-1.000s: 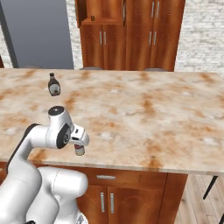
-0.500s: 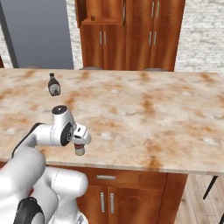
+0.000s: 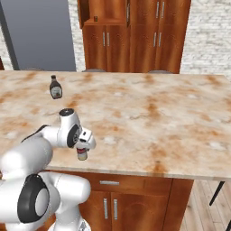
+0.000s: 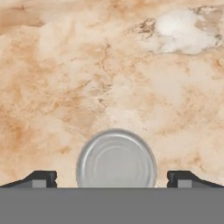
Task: Restock the canned food cabinet by taking the new fresh canned food from the counter and placing it in the cabinet. Then, take the old canned food from the cabinet and place it on the counter.
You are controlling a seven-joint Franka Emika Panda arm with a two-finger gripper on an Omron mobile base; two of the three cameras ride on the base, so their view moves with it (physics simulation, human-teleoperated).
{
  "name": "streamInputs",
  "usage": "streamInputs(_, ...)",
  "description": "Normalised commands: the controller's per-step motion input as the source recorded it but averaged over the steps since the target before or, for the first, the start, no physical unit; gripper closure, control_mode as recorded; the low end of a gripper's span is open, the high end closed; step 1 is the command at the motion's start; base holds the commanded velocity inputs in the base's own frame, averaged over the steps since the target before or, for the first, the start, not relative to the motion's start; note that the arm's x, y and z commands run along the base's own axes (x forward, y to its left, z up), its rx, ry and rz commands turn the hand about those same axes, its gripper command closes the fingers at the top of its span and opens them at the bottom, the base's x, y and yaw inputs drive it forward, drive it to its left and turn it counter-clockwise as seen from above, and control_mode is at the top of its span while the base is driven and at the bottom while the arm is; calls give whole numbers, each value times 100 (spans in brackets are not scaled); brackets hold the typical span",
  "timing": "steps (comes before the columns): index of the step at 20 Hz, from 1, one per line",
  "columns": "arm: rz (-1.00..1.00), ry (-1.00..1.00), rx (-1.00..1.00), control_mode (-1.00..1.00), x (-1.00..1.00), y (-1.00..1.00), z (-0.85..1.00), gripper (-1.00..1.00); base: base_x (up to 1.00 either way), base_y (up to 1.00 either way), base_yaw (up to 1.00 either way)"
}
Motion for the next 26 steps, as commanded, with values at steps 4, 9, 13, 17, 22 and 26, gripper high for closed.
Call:
streamInputs(4, 0, 3, 0, -100, 18, 0, -19, -100, 0, 0, 0)
streamInputs(9, 0, 0, 0, -100, 4, 0, -31, 100, 0, 0, 0)
streamInputs(13, 0, 3, 0, -100, 3, 0, -7, 100, 0, 0, 0)
streamInputs(17, 0, 0, 0, -100, -2, 0, 2, 100, 0, 0, 0)
streamInputs(22, 0, -12, 3, -100, -36, -5, 78, 100, 0, 0, 0)
streamInputs(26, 0, -8, 0, -100, -66, -8, 100, 100, 0, 0, 0)
